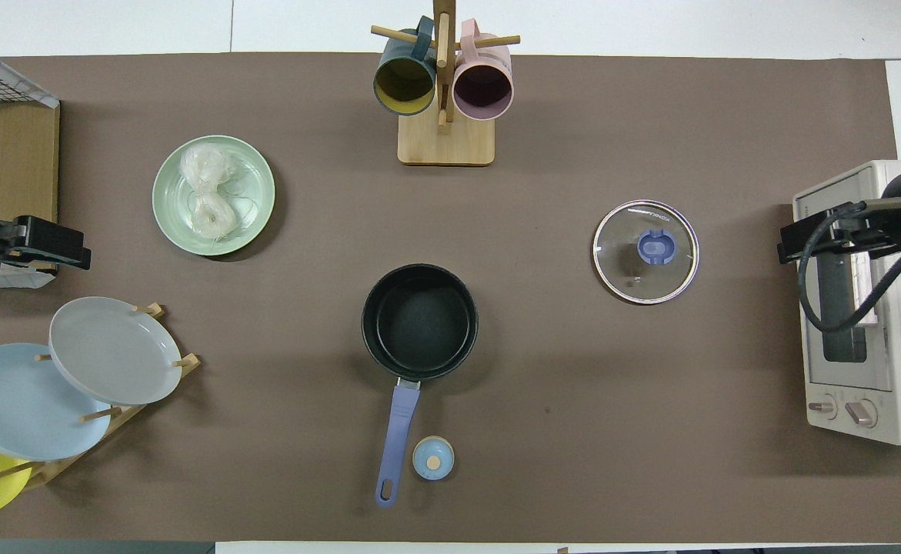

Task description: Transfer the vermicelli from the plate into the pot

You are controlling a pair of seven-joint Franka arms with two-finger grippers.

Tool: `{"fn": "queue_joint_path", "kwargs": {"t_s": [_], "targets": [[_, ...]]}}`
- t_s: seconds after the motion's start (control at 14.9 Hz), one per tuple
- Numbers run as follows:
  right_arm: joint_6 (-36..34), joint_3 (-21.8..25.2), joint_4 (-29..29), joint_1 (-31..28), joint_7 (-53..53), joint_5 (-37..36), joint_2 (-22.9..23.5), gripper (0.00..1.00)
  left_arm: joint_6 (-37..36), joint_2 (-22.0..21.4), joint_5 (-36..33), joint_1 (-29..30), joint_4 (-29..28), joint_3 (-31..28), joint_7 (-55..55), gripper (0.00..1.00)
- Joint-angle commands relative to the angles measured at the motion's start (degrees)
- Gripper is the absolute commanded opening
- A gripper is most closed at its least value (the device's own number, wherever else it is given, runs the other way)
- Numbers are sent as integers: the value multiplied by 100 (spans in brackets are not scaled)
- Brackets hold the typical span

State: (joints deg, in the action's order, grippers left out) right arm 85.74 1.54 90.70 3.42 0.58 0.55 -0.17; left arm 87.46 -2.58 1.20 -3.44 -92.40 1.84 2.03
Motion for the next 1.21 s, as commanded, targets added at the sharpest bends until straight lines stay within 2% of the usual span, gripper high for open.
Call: {"fn": "queue_joint_path", "kwargs": {"t_s": [0.0, 0.13, 0.33, 0.6, 0.87, 1.14], "targets": [[-23, -22, 62, -17, 65, 51, -89, 100, 236, 47, -14, -60, 38, -25, 157, 100], [-14, -22, 62, -17, 65, 51, -89, 100, 500, 126, -6, -51, 2, -25, 158, 100], [21, -22, 71, -17, 65, 51, -89, 100, 920, 757, 169, -60, 73, -17, 158, 100], [21, -22, 88, -8, 65, 51, -89, 100, 1745, 2206, 319, -69, 485, -17, 149, 100], [30, -22, 114, -8, 65, 60, -97, 100, 2477, 3244, 267, -226, 836, -17, 149, 100], [-23, -31, 149, -8, 65, 60, -124, 100, 2837, 3431, 21, -297, 742, -17, 96, 100]]}}
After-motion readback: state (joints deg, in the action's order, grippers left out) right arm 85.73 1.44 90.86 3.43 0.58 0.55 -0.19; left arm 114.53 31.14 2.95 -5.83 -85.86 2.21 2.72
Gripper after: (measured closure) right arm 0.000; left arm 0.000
